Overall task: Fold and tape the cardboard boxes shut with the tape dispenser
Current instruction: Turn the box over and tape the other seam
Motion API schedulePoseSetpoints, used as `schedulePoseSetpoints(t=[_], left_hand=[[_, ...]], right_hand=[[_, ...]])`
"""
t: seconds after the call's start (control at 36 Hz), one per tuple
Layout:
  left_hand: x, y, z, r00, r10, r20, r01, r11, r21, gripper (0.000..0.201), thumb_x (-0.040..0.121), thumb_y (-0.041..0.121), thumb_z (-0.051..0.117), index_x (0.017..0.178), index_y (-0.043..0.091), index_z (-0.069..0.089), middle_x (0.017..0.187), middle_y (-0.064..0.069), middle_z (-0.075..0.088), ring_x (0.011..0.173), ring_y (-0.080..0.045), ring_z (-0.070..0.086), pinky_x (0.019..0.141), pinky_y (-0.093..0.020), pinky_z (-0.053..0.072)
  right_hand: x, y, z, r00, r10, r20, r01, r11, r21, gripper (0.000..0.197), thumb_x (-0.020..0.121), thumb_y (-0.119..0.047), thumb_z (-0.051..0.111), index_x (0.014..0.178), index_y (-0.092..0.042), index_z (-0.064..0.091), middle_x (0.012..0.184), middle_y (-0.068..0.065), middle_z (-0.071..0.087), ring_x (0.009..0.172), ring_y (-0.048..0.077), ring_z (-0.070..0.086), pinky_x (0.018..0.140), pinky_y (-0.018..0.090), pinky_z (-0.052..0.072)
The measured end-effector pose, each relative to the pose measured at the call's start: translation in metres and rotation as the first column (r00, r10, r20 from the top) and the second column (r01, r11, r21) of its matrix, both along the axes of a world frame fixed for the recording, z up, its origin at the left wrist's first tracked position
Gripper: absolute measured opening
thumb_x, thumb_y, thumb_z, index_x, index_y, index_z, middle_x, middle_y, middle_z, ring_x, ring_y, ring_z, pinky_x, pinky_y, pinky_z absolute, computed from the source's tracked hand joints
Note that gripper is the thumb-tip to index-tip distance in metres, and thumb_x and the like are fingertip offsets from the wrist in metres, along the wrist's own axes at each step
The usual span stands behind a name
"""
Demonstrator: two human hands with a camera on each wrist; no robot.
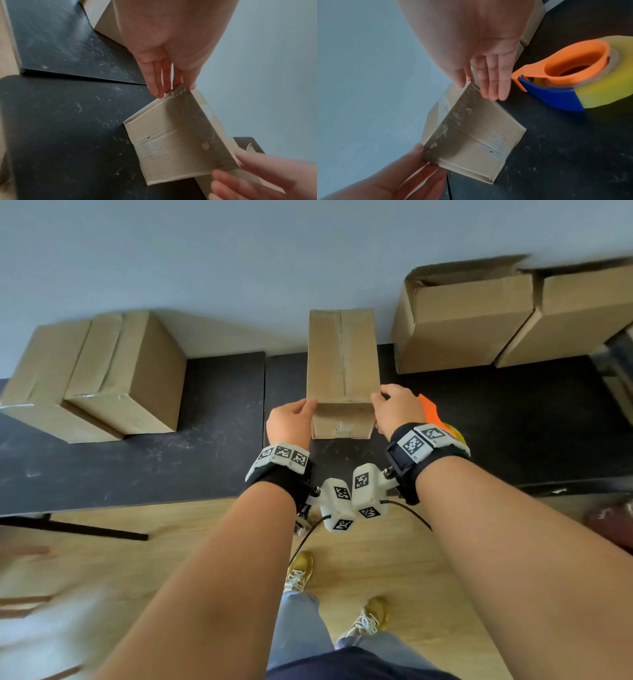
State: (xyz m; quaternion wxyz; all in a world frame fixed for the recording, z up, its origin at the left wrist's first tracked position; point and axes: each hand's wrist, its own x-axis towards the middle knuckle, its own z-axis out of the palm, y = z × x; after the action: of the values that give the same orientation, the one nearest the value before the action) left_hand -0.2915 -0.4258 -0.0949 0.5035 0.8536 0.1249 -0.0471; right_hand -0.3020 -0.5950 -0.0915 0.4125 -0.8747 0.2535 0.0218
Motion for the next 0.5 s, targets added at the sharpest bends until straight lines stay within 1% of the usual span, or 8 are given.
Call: schedulePoseSetpoints(t=[0.03,0.06,0.17,0.22,0.31,0.36,0.42,0.5], left_hand=[[0.002,0.000,0.002,1.000,0.002,-0.010,-0.002,1.000,0.001,0.025,0.086,0.033,0.058,0.068,0.023,0.071,0.060,0.000,0.060,0.051,-0.017,0.047,0.053,-0.023,0.037],[0.004,0.000,0.002,1.000,0.009,-0.022,-0.009,1.000,0.003,0.028,0.085,0.031,0.059,0.060,0.020,0.067,0.054,0.004,0.051,0.052,-0.011,0.035,0.050,-0.021,0.033],[0.010,0.011,0.010,0.997,0.027,-0.069,-0.028,1.000,-0.015,0.037,0.080,0.026,0.061,0.045,0.020,0.050,0.034,0.010,0.033,0.031,-0.007,0.026,0.038,-0.015,0.022],[0.014,0.021,0.013,0.996,0.048,-0.069,-0.050,0.998,-0.033,0.035,0.079,0.024,0.060,0.046,0.018,0.052,0.038,0.010,0.036,0.035,-0.007,0.027,0.039,-0.014,0.023],[0.021,0.042,0.018,0.994,0.100,-0.032,-0.102,0.994,-0.048,0.023,0.075,0.023,0.057,0.055,0.015,0.051,0.057,-0.005,0.034,0.055,-0.016,0.027,0.051,-0.022,0.024],[0.026,0.061,0.023,0.991,0.132,0.005,-0.132,0.990,-0.049,0.021,0.075,0.025,0.055,0.058,0.012,0.052,0.059,-0.005,0.035,0.058,-0.015,0.029,0.055,-0.026,0.026],[0.032,0.083,0.027,0.988,0.152,0.034,-0.151,0.988,-0.043,0.020,0.078,0.027,0.055,0.061,0.018,0.052,0.060,-0.002,0.041,0.058,-0.013,0.034,0.057,-0.026,0.030],[0.042,0.119,0.031,0.984,0.160,0.084,-0.161,0.987,0.011,0.018,0.081,0.030,0.054,0.064,0.026,0.051,0.061,0.000,0.045,0.059,-0.012,0.037,0.057,-0.026,0.032]], right_hand=[[0.001,0.000,0.000,1.000,-0.012,0.000,0.012,1.000,0.021,0.040,0.098,-0.030,0.048,0.136,-0.017,0.056,0.123,0.008,0.065,0.106,0.032,0.065,0.091,0.047,0.053],[0.001,0.001,0.000,1.000,-0.025,0.002,0.025,0.999,0.036,0.040,0.098,-0.028,0.050,0.135,-0.017,0.057,0.121,0.009,0.067,0.107,0.032,0.065,0.092,0.047,0.053],[0.002,0.008,0.003,0.996,-0.063,0.070,0.057,0.994,0.089,0.037,0.095,-0.025,0.056,0.131,-0.016,0.062,0.118,0.009,0.069,0.109,0.030,0.064,0.094,0.045,0.052],[0.004,0.017,0.010,0.993,-0.056,0.101,0.045,0.993,0.106,0.037,0.094,-0.025,0.058,0.129,-0.016,0.063,0.117,0.008,0.070,0.108,0.028,0.065,0.094,0.045,0.052],[0.013,0.038,0.023,0.988,-0.022,0.150,0.007,0.995,0.096,0.038,0.093,-0.026,0.061,0.129,-0.016,0.063,0.118,0.007,0.069,0.104,0.022,0.065,0.098,0.042,0.050],[0.021,0.055,0.031,0.983,0.008,0.181,-0.025,0.996,0.090,0.037,0.093,-0.025,0.062,0.129,-0.015,0.064,0.123,0.004,0.067,0.109,0.019,0.062,0.102,0.035,0.046],[0.030,0.076,0.037,0.980,0.026,0.198,-0.049,0.992,0.115,0.037,0.094,-0.024,0.061,0.130,-0.016,0.063,0.128,0.001,0.065,0.115,0.018,0.061,0.103,0.031,0.045],[0.045,0.113,0.041,0.978,0.057,0.200,-0.085,0.987,0.134,0.038,0.094,-0.025,0.061,0.131,-0.018,0.062,0.125,0.000,0.067,0.109,0.022,0.065,0.100,0.036,0.049]])
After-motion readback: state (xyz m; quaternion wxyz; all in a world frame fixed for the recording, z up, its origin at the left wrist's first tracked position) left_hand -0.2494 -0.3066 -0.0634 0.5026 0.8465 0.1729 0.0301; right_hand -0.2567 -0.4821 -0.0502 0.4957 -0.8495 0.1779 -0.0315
